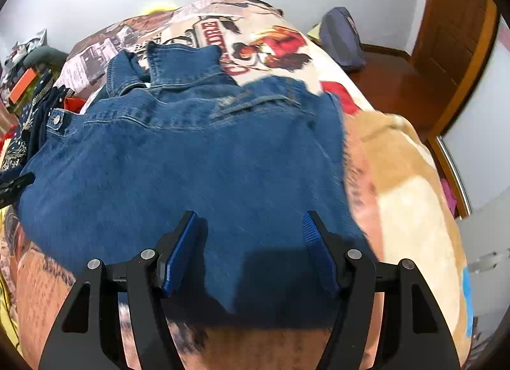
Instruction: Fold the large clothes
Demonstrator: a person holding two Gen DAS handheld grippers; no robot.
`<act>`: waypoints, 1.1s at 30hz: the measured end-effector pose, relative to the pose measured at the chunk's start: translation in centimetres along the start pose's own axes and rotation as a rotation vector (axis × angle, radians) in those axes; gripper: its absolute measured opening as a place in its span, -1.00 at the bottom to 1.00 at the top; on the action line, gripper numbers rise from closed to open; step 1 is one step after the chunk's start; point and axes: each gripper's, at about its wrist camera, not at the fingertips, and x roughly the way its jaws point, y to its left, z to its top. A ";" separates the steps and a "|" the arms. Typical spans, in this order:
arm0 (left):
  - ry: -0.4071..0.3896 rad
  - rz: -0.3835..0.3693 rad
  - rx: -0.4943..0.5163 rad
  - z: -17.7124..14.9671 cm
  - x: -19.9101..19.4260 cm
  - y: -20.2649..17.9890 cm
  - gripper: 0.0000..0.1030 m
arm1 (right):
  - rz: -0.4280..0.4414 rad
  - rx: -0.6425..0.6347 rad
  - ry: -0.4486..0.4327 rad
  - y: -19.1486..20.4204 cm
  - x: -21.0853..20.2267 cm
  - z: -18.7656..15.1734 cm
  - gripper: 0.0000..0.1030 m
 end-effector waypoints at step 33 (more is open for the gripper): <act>0.183 -0.512 -0.673 -6.3 0.7 4.4 0.54 | 0.144 0.015 -0.111 6.0 -4.5 1.2 0.24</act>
